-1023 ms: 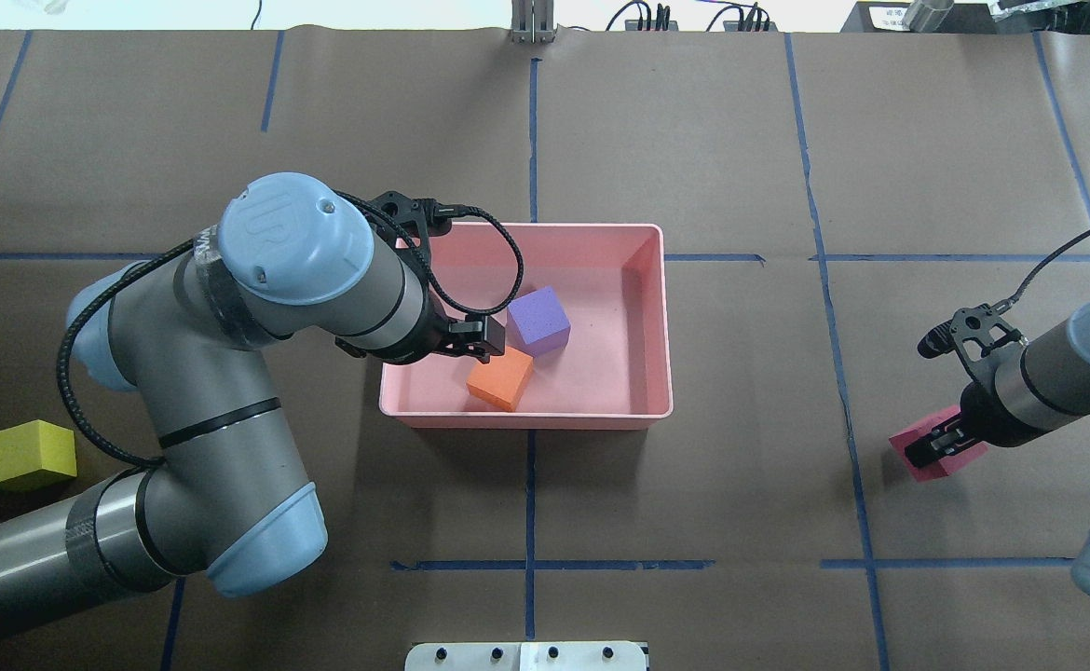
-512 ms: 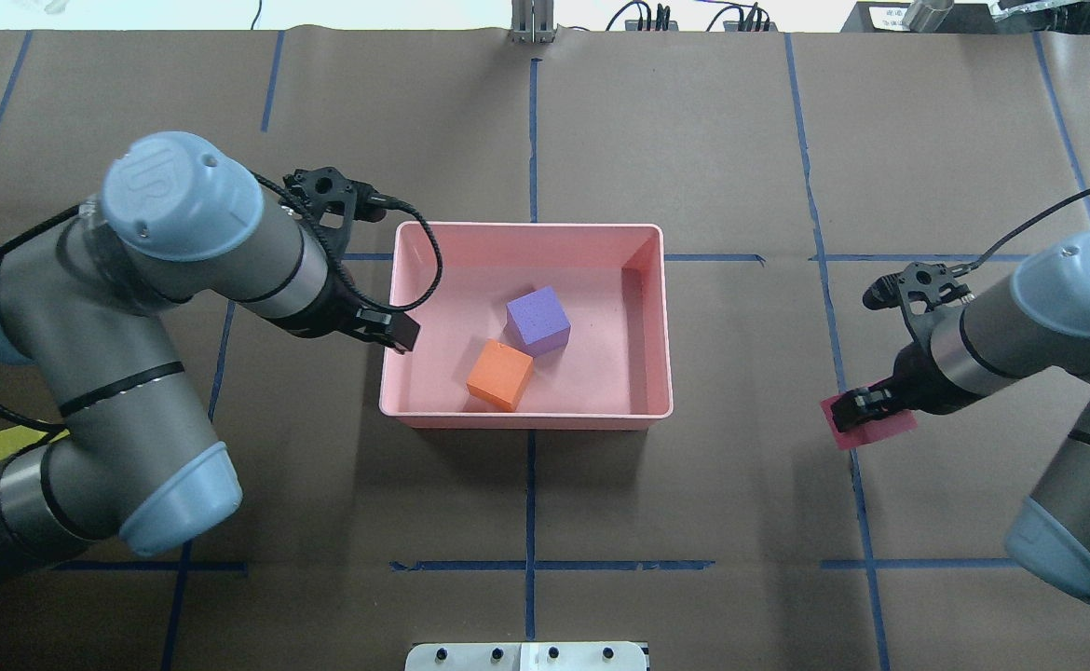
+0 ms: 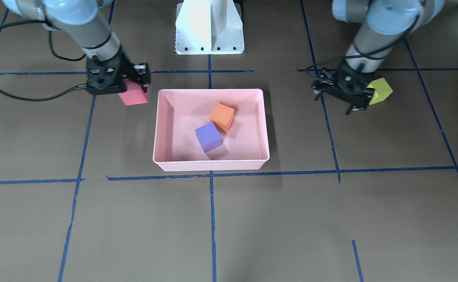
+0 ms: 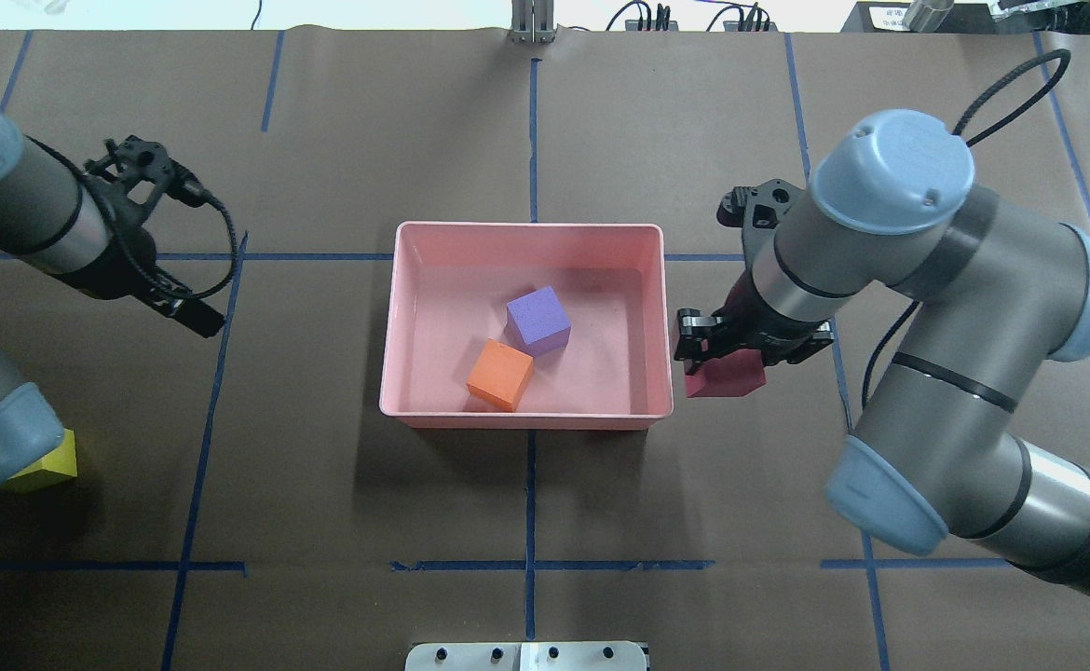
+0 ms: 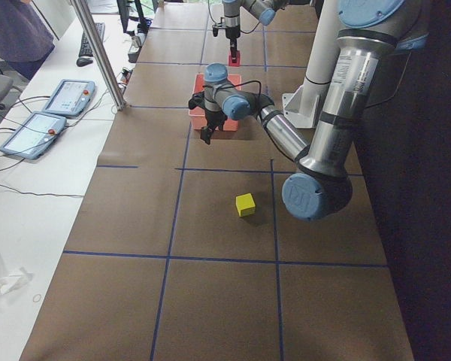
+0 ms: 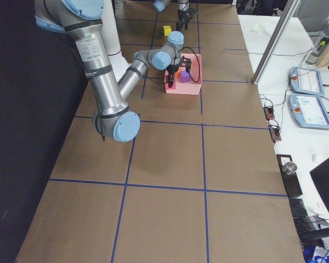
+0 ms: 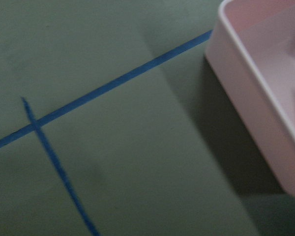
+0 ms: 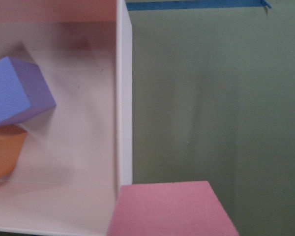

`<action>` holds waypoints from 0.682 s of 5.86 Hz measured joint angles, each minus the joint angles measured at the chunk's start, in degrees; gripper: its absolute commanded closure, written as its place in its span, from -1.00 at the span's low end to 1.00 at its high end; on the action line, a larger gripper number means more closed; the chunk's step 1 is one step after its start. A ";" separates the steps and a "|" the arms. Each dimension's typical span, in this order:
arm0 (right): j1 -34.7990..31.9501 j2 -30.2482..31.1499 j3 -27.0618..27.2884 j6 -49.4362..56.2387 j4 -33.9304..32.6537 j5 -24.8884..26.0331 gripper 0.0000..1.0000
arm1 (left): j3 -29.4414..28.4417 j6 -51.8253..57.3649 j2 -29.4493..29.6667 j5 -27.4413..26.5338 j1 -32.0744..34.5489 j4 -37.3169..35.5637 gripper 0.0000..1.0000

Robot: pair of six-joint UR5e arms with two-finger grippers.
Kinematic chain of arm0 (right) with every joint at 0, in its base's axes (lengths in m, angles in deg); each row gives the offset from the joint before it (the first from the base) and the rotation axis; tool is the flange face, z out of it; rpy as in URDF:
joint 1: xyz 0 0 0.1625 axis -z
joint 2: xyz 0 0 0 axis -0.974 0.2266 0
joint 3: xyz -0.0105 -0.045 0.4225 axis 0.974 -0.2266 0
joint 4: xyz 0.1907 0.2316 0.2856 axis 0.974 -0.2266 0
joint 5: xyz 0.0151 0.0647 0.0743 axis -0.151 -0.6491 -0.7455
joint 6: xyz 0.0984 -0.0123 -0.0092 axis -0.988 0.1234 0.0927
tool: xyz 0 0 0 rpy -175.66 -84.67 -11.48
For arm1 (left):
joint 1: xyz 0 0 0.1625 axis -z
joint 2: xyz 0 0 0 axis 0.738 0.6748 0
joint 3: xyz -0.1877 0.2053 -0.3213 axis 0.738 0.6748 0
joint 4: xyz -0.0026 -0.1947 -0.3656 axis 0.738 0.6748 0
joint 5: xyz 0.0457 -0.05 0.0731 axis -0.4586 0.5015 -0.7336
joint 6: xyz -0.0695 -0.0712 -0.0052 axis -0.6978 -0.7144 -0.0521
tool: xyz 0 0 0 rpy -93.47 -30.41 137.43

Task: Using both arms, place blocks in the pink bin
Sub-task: 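Carry the red block into the bin while the left gripper reaches for the yellow block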

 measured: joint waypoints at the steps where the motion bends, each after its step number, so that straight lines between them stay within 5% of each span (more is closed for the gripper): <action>1: 2.42 -4.94 -1.46 -4.85 -2.66 2.76 -0.98 | 0.31 3.87 -5.38 0.75 1.30 4.57 -1.00; 4: 6.81 -10.57 -5.53 -10.47 -3.46 8.21 -1.00 | 0.16 -2.48 -21.13 0.99 1.77 19.82 -1.00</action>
